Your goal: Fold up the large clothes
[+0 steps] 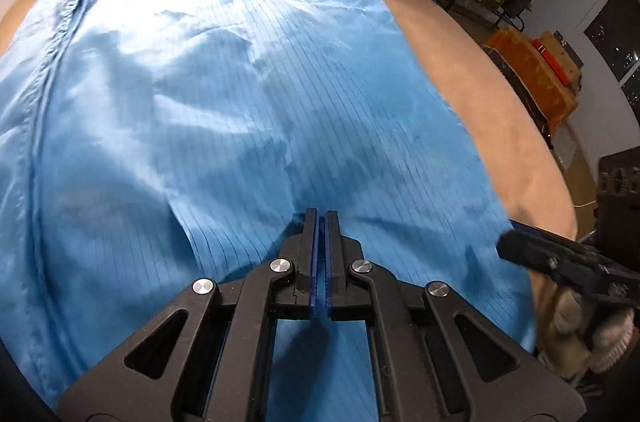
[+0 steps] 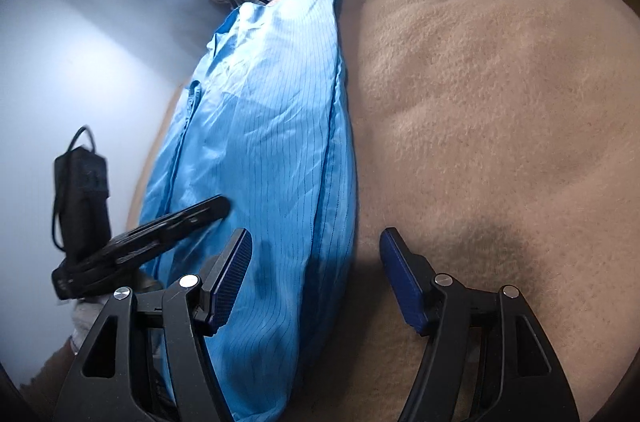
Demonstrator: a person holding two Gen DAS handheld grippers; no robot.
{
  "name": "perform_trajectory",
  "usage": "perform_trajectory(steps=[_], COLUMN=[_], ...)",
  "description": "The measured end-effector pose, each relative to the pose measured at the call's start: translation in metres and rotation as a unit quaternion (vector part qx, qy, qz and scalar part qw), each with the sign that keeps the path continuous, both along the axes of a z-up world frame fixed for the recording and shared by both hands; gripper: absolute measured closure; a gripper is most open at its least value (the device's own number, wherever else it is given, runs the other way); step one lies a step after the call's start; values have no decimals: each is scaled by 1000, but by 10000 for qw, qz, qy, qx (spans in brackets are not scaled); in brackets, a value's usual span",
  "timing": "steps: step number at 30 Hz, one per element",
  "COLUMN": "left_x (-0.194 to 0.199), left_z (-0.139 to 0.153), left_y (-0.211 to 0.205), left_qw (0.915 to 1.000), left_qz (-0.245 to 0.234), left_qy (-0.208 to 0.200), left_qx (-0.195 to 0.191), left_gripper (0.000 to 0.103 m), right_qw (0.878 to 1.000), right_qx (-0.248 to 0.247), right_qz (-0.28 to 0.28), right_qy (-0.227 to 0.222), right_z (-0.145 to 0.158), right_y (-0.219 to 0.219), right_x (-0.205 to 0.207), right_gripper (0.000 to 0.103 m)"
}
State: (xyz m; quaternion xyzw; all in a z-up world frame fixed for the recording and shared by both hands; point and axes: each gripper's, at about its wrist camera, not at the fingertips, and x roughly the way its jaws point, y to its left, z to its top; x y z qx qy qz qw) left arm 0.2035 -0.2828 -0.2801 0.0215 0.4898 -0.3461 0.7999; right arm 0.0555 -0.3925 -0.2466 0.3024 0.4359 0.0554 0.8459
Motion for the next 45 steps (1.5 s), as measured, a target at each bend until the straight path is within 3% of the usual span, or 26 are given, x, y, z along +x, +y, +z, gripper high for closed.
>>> perform_trajectory(steps=[1,3,4,5,7,11,16,21,28,32,36,40,45], left_x=[0,-1,-1,-2,-7,-24,-28,-28,-45,-52,-48,-39,-29], left_z=[0,1,3,5,12,17,-2,12,86,114,119,104,89], left_y=[-3,-5,-4,-1,9,20,10,25,113,177,230,278,307], left_qw=[9999,9998,9999,9999,9998,9994,9998,9993,9938,9878,9825,9742,9655], left_qz=[-39,-113,-128,-118,-54,-50,-105,-6,489,871,1319,1813,2172], left_qy=[-94,-132,-99,-61,-11,6,74,216,-279,-701,-801,-512,-290], left_qx=[6,37,27,-18,-197,-341,-160,-314,-958,-1083,-1047,-1241,-1409], left_gripper=[103,103,103,103,103,103,103,103,103,103,103,103,103], right_qw=[9999,9995,9991,9988,9984,9986,9972,9932,9845,9767,9662,9541,9336], right_qx=[-88,-116,-85,-93,-226,-295,-588,-1024,-1580,-1841,-2085,-2244,-2483], right_qz=[73,285,378,417,451,426,399,517,747,1013,1376,1860,2513], right_qy=[11,72,166,229,247,66,220,220,-126,-441,-644,-682,-597], right_z=[1,0,-3,-6,-4,10,13,24,57,78,89,86,71], right_y=[4,8,10,12,15,15,22,35,65,95,130,174,226], right_x=[4,10,13,15,18,16,20,24,28,34,42,53,62], right_gripper=[40,65,84,93,96,99,100,101,101,101,101,101,101])
